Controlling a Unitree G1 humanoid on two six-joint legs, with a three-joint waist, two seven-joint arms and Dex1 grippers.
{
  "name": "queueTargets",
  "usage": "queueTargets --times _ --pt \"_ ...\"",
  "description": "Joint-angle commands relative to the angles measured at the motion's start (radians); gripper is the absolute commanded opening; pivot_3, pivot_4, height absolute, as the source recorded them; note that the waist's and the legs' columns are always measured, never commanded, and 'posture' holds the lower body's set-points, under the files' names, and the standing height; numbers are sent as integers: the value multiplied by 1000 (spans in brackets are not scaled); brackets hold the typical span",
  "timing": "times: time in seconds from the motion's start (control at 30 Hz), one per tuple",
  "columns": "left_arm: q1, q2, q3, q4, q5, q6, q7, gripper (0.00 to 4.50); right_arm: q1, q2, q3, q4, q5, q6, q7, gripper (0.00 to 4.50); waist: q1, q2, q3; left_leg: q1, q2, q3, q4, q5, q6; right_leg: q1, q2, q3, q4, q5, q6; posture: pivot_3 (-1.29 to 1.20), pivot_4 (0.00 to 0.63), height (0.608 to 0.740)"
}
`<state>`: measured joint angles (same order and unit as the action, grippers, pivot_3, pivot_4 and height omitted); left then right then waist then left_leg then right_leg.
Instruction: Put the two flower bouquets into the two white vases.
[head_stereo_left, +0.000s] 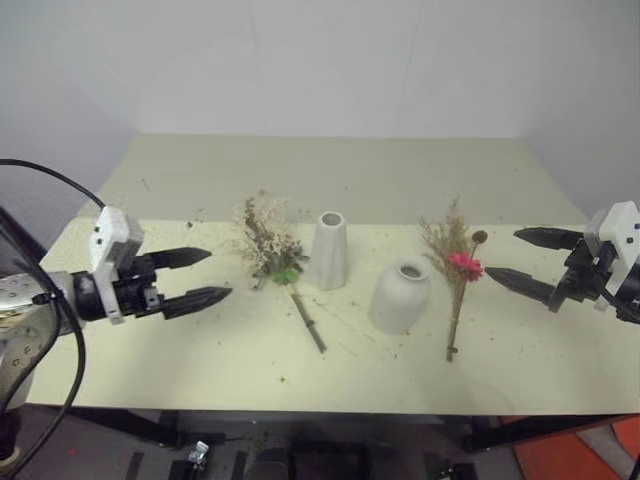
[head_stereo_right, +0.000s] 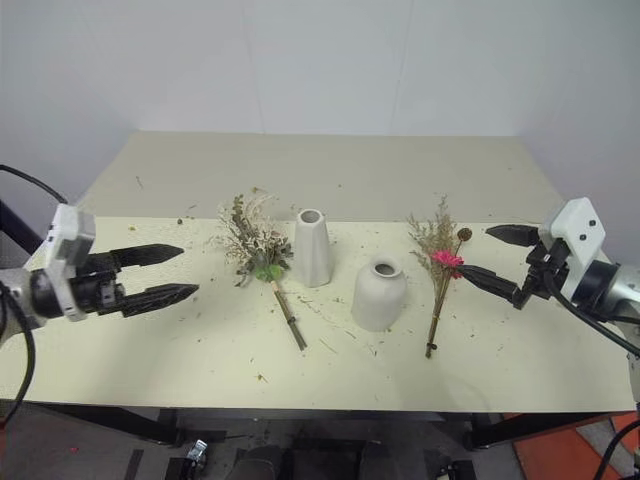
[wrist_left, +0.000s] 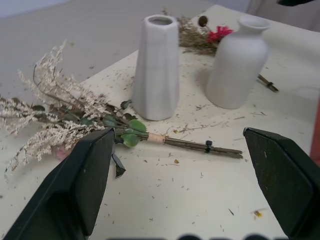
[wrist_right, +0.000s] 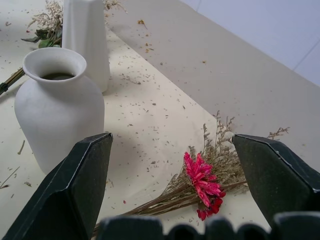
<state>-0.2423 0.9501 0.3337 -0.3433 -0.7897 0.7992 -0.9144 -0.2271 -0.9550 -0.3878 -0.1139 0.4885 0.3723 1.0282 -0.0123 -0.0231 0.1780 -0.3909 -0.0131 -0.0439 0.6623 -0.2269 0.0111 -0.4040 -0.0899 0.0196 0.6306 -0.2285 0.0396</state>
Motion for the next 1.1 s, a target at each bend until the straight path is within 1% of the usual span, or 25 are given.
queueTargets --times 0.03,0.1,0.2,0.3,0.37,0.5,0.67,0.77,0.93,1.0,1.1 --pt "-69 -39 -20 -79 -54 140 176 4478 -19 4 -13 -13 9 -27 -3 4500 0 0 0 0 0 0 0 0 0 0 0 0 0 0 0 0 150 740" --pt "-140 -46 -47 -100 -78 276 282 4478 -17 5 -17 -21 14 -26 -3 4500 0 -1 1 0 -1 -2 0 0 0 0 0 1 0 1 0 0 150 740" --pt "-234 -59 -65 -114 -140 446 380 4478 -21 6 -22 -21 19 -27 -3 4500 0 -1 1 0 -4 -3 0 0 0 0 0 1 1 0 1 0 150 740" --pt "-357 -121 -77 -93 -201 677 484 4478 -23 7 -20 -14 14 -36 -2 4500 0 -2 1 1 -5 -5 0 0 0 0 0 1 1 0 2 0 150 740" --pt "-432 -160 -116 -57 -228 791 561 4478 -22 10 -18 -14 14 -41 -2 4500 -1 -2 1 0 -5 -5 0 0 0 1 0 1 1 0 4 0 150 740" --pt "-516 -162 -235 63 -329 815 743 4478 -20 23 -13 -22 18 -49 -6 4500 -4 -2 1 1 -5 -5 0 0 -1 1 0 2 2 0 4 0 150 740" --pt "-591 -173 -340 229 -454 815 944 4478 -15 35 -17 -31 20 -60 0 4500 -3 -2 1 2 -6 -7 0 1 -1 0 0 4 3 1 3 0 150 740" --pt "-627 -197 -377 304 -518 815 1034 4478 -15 34 -21 -35 21 -69 3 4500 -1 -2 1 1 -6 -7 0 1 -1 0 -1 5 2 3 1 0 150 740" --pt "-693 -315 -403 445 -545 815 1178 4478 -20 12 -41 -50 73 -58 69 4500 1 -2 1 1 -8 -7 0 1 -1 0 -2 6 1 4 1 0 150 740" --pt "-718 -376 -394 513 -518 815 1234 4478 -27 -7 -41 -43 95 -51 112 4500 1 -2 1 1 -8 -7 0 1 -1 0 -2 7 1 4 1 0 150 740" --pt "-736 -429 -398 582 -476 815 1278 4478 -40 -29 -34 -31 112 -52 157 4500 0 -2 1 1 -9 -6 0 1 -1 0 -2 7 1 5 2 0 150 740"
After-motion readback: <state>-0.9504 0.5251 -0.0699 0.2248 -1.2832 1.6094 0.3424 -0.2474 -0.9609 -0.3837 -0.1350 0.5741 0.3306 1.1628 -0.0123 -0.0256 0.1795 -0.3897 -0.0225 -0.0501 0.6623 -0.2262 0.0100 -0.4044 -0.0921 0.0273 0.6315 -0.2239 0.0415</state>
